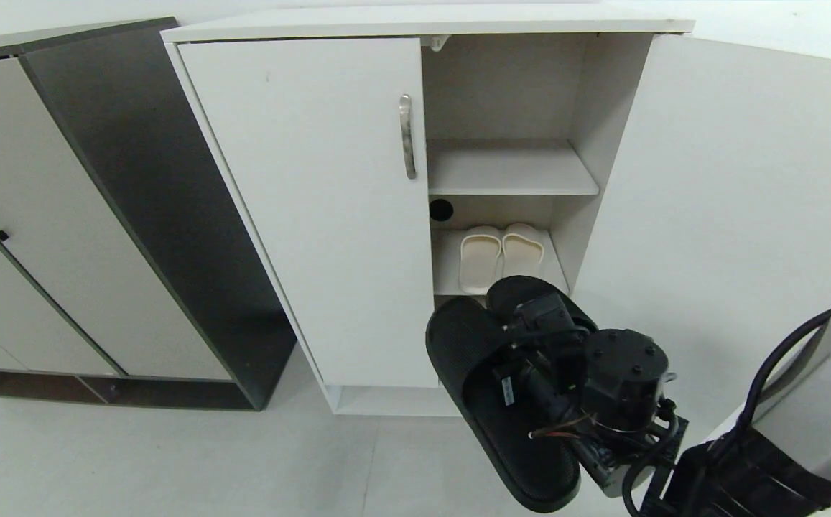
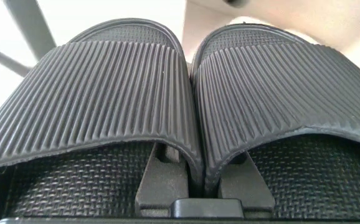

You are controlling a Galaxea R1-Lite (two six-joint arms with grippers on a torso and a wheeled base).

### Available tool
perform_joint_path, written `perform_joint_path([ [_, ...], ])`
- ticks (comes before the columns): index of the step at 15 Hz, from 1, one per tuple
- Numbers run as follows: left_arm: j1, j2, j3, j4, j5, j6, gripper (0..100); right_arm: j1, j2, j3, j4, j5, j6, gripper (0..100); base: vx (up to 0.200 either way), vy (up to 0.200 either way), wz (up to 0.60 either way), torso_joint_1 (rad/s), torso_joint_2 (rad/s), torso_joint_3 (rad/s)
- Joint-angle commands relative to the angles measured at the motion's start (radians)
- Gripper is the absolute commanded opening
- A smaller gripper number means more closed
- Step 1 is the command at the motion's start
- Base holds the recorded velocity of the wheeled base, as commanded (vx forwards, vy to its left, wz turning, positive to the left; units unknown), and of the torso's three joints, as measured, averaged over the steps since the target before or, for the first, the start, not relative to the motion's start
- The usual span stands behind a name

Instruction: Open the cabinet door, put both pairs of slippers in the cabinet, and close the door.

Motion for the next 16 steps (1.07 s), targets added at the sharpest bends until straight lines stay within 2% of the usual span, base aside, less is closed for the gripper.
perform_joint_path([
  [1,0.0,0.0,0.0,0.0,0.0,0.0,0,0.004,-0.037,-0.138,0.201,-0.094,0.045,0,0.0,0.0,0.0,0.0,0.0,0.0],
  [2,0.0,0.0,0.0,0.0,0.0,0.001,0,0.01,-0.082,-0.222,0.392,-0.17,0.112,0,0.0,0.0,0.0,0.0,0.0,0.0],
  [3,0.0,0.0,0.0,0.0,0.0,0.0,0,0.019,-0.1,-0.267,0.492,-0.206,0.164,0,0.0,0.0,0.0,0.0,0.0,0.0],
  [5,0.0,0.0,0.0,0.0,-0.006,0.003,0,0.05,-0.157,-0.498,0.874,-0.324,0.35,0,0.0,0.0,0.0,0.0,0.0,0.0],
  [7,0.0,0.0,0.0,0.0,-0.006,0.003,0,0.059,-0.211,-0.552,1.032,-0.373,0.4,0,0.0,0.0,0.0,0.0,0.0,0.0],
  [11,0.0,0.0,0.0,0.0,-0.006,-0.002,0,0.094,-0.301,-0.574,1.063,-0.428,0.382,0,0.0,0.0,0.0,0.0,0.0,0.0],
  [16,0.0,0.0,0.0,0.0,-0.006,0.0,0,0.091,-0.304,-0.561,1.06,-0.393,0.39,0,0.0,0.0,0.0,0.0,0.0,0.0],
])
